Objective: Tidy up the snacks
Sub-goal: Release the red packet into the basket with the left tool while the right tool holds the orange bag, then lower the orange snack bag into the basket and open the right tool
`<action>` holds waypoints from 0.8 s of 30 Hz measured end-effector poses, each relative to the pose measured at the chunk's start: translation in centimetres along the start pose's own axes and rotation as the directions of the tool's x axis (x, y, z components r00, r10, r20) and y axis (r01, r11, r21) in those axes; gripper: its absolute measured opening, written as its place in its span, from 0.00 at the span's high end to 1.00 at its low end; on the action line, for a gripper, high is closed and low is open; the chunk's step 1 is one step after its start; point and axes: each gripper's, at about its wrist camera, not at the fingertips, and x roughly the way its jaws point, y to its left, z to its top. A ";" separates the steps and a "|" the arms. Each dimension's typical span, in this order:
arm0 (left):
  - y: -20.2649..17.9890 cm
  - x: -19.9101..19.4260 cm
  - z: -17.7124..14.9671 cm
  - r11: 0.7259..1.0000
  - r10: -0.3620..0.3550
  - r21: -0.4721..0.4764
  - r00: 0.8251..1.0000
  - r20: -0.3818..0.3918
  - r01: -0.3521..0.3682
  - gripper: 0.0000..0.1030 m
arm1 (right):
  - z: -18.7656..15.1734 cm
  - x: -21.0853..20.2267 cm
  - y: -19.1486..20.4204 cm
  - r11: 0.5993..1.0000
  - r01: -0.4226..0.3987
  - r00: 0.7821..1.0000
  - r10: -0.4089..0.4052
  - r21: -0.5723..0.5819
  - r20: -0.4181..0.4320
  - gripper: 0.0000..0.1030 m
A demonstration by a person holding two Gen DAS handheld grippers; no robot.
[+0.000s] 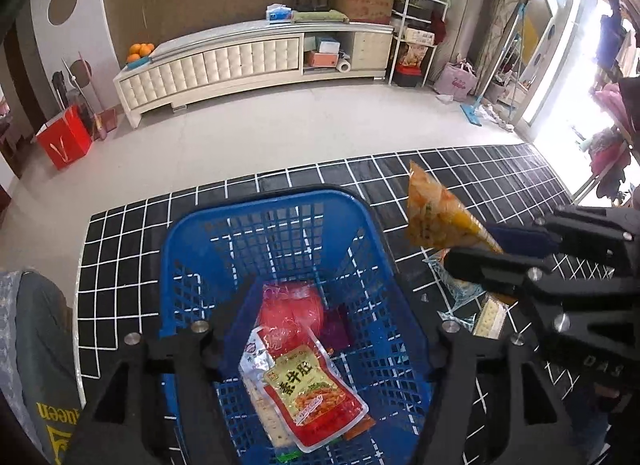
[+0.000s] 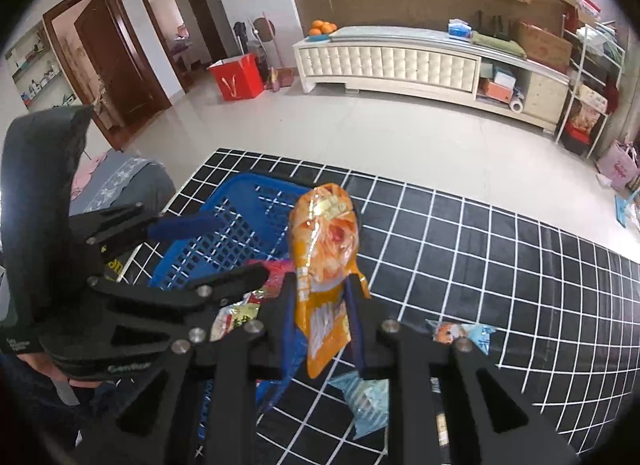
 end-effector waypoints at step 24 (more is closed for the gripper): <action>6.3 -5.4 -2.6 0.993 0.091 -0.082 0.995 0.043 -0.088 0.36 | 2.8 2.1 5.6 0.994 -0.019 0.999 0.015 -0.112 -0.035 0.74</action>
